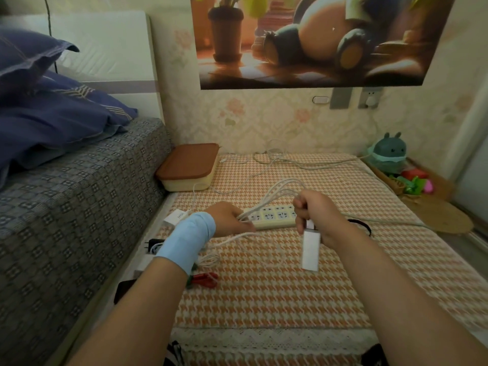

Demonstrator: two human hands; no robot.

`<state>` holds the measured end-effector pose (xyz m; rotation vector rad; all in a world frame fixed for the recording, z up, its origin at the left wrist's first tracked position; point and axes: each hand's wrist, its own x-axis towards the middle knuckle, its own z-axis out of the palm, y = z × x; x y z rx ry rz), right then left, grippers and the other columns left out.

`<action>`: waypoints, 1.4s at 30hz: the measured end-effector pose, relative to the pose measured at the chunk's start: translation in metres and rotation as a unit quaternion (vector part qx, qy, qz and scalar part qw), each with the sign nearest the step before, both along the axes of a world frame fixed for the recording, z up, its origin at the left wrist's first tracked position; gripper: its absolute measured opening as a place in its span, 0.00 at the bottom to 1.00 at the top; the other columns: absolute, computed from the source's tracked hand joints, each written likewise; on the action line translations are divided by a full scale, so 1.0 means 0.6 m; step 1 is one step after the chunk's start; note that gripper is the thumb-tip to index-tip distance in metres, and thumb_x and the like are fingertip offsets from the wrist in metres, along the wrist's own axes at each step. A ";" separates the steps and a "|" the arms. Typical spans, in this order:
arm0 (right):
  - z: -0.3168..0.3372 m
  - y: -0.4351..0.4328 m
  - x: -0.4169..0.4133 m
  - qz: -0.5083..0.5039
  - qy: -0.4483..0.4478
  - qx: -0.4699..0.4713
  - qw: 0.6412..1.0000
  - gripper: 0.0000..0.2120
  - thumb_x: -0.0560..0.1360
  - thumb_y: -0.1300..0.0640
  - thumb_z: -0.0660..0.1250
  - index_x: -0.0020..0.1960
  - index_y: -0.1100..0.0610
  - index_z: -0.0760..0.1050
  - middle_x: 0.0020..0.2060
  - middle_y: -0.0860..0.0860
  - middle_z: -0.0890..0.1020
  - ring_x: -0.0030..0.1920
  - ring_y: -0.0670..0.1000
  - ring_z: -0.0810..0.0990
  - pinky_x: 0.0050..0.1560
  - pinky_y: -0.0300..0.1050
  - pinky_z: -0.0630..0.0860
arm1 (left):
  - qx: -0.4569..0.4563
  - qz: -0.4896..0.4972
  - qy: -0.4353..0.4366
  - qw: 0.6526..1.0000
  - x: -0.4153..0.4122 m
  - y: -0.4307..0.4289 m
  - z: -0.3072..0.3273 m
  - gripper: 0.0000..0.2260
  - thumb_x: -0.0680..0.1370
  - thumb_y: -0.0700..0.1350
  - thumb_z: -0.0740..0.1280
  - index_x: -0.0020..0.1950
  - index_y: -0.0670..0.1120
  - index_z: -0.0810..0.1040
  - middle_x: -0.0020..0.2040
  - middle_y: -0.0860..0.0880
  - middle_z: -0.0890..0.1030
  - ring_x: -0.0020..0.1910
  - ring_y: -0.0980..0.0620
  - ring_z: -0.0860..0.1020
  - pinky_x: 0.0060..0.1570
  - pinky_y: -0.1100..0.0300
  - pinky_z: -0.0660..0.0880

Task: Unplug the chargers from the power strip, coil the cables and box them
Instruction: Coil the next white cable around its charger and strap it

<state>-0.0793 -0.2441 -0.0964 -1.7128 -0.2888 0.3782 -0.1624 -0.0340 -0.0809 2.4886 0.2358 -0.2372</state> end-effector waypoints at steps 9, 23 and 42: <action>-0.014 -0.018 0.018 0.034 0.091 -0.013 0.995 0.11 0.76 0.61 0.55 0.35 0.56 0.65 0.26 0.50 0.59 0.25 0.50 0.55 0.31 0.47 0.57 | -0.327 0.135 -0.122 0.927 0.008 0.006 -0.016 0.11 0.83 0.47 0.61 0.49 0.42 0.79 0.31 0.44 0.78 0.45 0.47 0.85 0.50 0.56 0.73; -0.004 0.006 -0.014 0.327 0.055 -0.183 0.926 0.21 0.72 0.49 0.77 0.63 0.52 0.79 0.32 0.47 0.71 0.29 0.47 0.65 0.37 0.46 0.61 | -0.599 0.273 -0.198 0.726 0.050 -0.048 -0.023 0.11 0.80 0.41 0.60 0.38 0.43 0.71 0.23 0.53 0.58 0.18 0.54 0.55 0.20 0.65 0.58; -0.009 0.044 -0.057 0.264 0.007 -0.173 0.949 0.32 0.59 0.35 0.80 0.51 0.58 0.83 0.34 0.49 0.80 0.34 0.54 0.67 0.41 0.51 0.66 | -0.775 0.188 -0.178 0.577 0.041 -0.075 -0.014 0.12 0.76 0.44 0.58 0.31 0.46 0.64 0.25 0.53 0.55 0.21 0.54 0.53 0.18 0.67 0.54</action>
